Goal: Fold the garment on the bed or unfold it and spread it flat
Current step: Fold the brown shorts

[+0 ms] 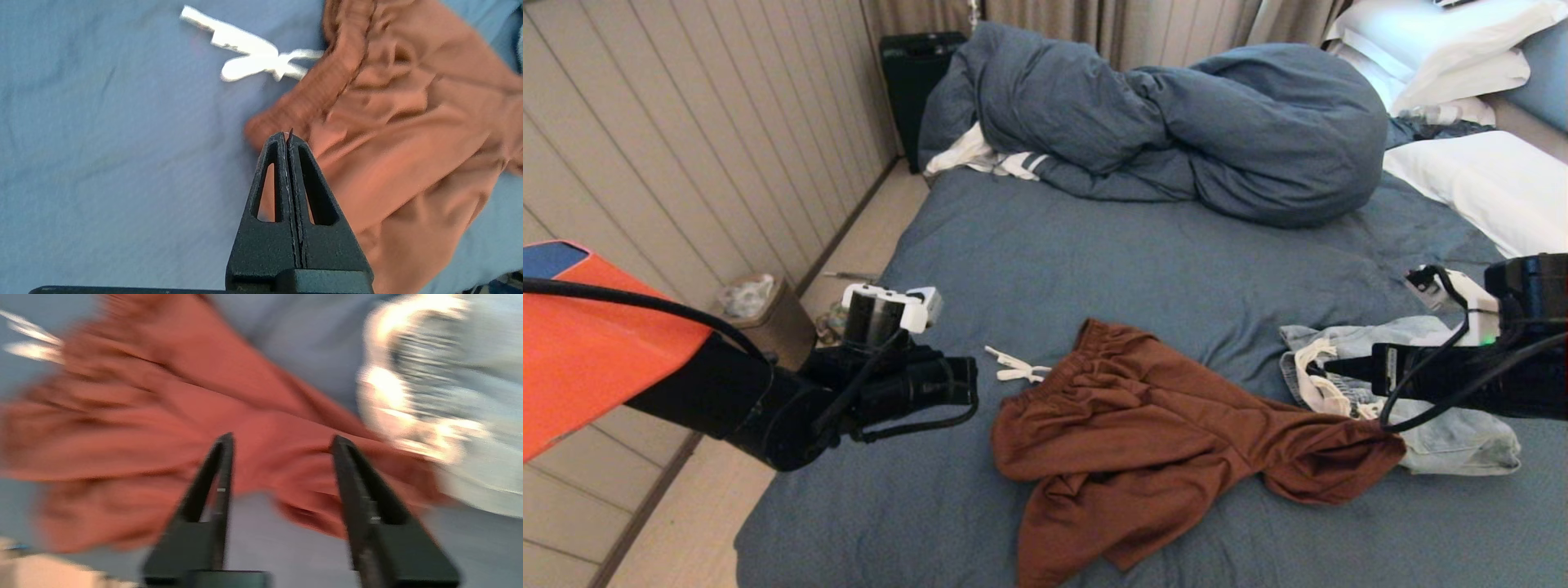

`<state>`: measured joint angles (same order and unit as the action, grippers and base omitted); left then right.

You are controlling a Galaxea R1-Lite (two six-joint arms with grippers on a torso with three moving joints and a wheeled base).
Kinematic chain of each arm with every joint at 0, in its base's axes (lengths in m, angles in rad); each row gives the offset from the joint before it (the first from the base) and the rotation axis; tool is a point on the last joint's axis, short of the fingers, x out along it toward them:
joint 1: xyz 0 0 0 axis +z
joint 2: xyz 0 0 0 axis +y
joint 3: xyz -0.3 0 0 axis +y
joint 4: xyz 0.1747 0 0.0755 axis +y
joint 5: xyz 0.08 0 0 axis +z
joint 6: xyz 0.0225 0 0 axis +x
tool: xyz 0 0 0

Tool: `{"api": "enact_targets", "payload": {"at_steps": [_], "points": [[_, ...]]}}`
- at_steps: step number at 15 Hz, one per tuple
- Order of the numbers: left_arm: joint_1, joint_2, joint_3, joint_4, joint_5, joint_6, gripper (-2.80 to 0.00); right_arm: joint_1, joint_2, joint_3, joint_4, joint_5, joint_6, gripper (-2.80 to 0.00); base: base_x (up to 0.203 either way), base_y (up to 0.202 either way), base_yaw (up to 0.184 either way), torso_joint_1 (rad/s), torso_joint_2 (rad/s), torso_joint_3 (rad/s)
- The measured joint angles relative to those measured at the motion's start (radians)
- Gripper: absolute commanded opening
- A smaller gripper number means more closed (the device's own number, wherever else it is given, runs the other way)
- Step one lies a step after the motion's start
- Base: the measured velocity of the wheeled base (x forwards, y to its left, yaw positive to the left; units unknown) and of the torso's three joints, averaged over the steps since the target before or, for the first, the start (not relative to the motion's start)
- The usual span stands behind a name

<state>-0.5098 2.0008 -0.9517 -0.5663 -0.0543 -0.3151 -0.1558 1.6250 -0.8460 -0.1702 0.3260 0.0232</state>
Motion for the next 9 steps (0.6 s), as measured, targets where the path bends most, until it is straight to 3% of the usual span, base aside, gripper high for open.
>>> {"api": "enact_targets", "payload": {"at_steps": [4, 9], "points": [[-0.001, 0.059, -0.247, 0.18, -0.005, -0.008, -2.8, 0.112, 0.003, -0.017, -0.001, 0.003, 0.142, -2.8, 0.0, 0.0, 0.0, 0.0, 0.0, 0.0], [-0.059, 0.228, -0.554, 0.278, -0.041, 0.0, -2.8, 0.122, 0.027, 0.032, -0.005, 0.001, 0.145, -2.8, 0.0, 0.0, 0.0, 0.0, 0.0, 0.0]]}}
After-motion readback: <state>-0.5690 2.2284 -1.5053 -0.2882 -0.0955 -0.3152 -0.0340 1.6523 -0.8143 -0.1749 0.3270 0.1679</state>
